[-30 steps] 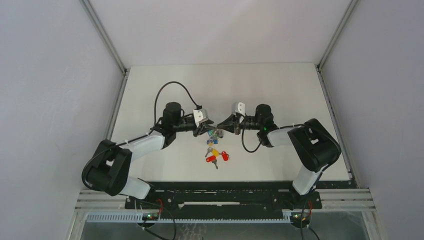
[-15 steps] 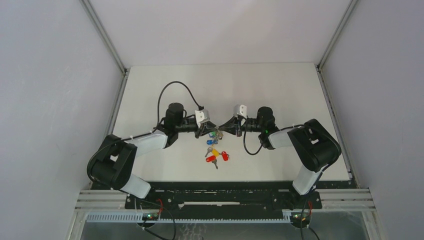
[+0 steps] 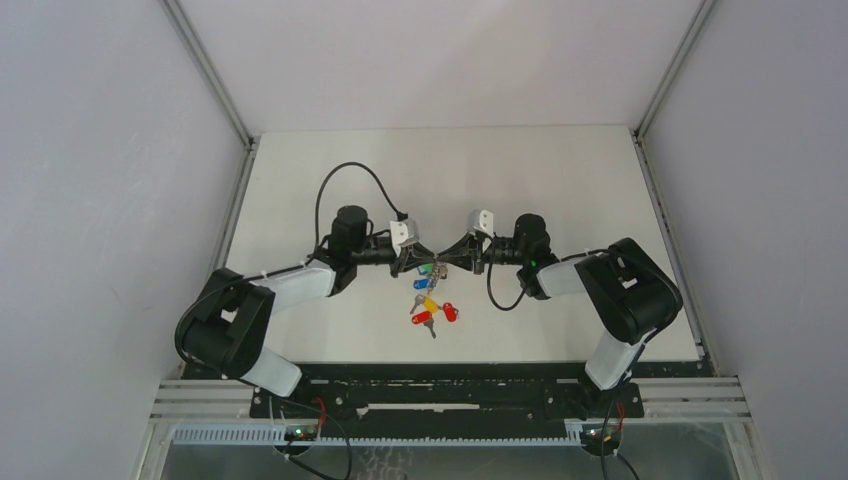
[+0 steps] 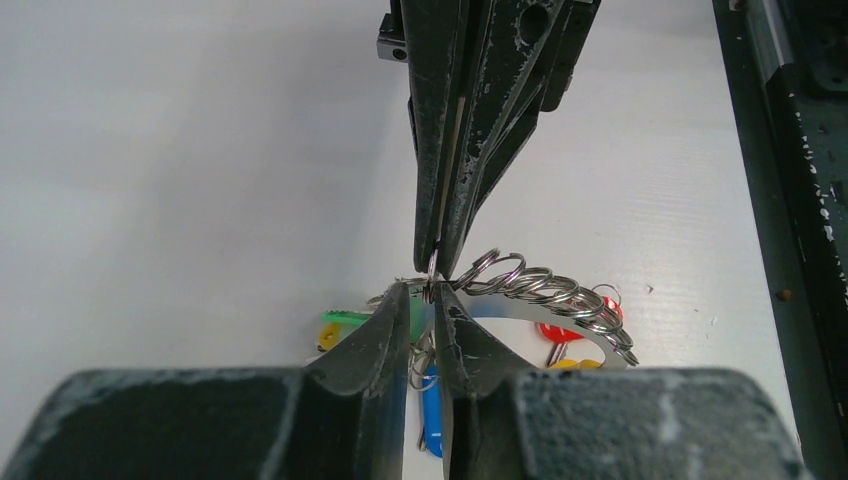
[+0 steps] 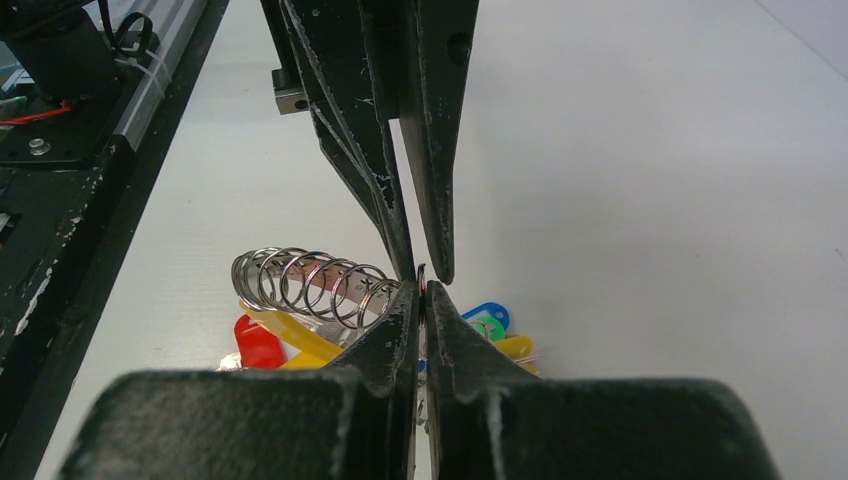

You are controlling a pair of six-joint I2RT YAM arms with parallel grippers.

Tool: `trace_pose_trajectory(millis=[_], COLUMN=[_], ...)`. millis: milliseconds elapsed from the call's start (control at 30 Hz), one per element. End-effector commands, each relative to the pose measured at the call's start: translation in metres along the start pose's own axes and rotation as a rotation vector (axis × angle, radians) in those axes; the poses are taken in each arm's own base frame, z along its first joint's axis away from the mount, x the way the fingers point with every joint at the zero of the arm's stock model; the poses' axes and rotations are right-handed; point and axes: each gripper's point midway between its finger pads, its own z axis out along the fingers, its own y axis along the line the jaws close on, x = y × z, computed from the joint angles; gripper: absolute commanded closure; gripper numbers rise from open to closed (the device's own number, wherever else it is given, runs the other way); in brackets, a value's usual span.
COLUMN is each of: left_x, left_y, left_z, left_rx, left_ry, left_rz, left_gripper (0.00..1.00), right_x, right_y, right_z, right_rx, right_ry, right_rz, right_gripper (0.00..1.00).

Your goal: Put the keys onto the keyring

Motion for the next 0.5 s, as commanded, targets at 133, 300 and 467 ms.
trace_pose_trajectory(millis=[133, 300, 467], left_x=[-0.0183, -0.0153, -0.0152], left_y=[0.0036, 0.0061, 0.0081], left_z=[0.0061, 0.0079, 0.0088], left_rx=[0.026, 0.022, 0.020], left_ry=[-0.049, -0.043, -0.042], left_rz=[0.035, 0.028, 0.026], left_gripper=[0.83, 0.83, 0.84], right_x=[-0.0212, -0.0237, -0.0227], right_y=[-0.0017, -0.0015, -0.0008], right_z=[0.0008, 0.0014, 0.0019], right_rx=[-0.010, -0.012, -0.017], right_ry=[-0.057, -0.066, -0.073], right_rz=[-0.090, -0.090, -0.082], right_gripper=[1.00, 1.00, 1.00])
